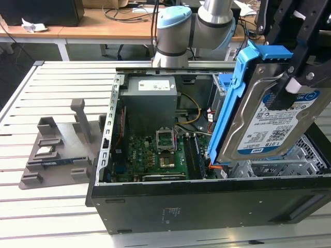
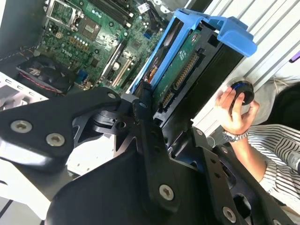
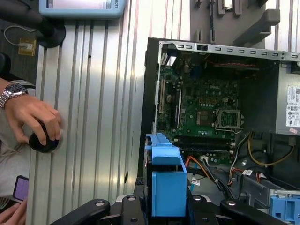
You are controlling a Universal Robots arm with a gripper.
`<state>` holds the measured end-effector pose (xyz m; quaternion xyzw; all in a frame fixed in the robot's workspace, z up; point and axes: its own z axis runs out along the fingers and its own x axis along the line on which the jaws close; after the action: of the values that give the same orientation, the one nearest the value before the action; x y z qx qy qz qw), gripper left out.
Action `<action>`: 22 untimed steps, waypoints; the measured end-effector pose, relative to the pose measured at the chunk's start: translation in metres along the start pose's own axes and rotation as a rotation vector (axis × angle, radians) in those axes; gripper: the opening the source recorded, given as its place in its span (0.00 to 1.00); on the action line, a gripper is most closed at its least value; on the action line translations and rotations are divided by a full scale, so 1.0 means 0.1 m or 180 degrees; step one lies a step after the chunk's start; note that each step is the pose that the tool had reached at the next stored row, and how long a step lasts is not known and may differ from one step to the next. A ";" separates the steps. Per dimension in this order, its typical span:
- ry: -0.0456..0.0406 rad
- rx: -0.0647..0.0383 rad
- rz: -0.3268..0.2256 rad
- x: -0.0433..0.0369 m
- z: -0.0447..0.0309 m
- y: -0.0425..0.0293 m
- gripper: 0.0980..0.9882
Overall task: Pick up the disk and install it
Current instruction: 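Pick up the disk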
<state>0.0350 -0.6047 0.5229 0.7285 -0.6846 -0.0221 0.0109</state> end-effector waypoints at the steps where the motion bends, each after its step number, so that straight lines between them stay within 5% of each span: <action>1: 0.0000 0.0000 0.0000 0.001 -0.001 -0.021 0.30; 17: 0.0000 -0.0001 0.0000 0.032 -0.021 -0.519 0.30; 22: 0.0000 -0.0005 0.0000 0.040 0.030 -0.636 0.30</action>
<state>0.0985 -0.6047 0.5169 0.7285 -0.6846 -0.0226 0.0115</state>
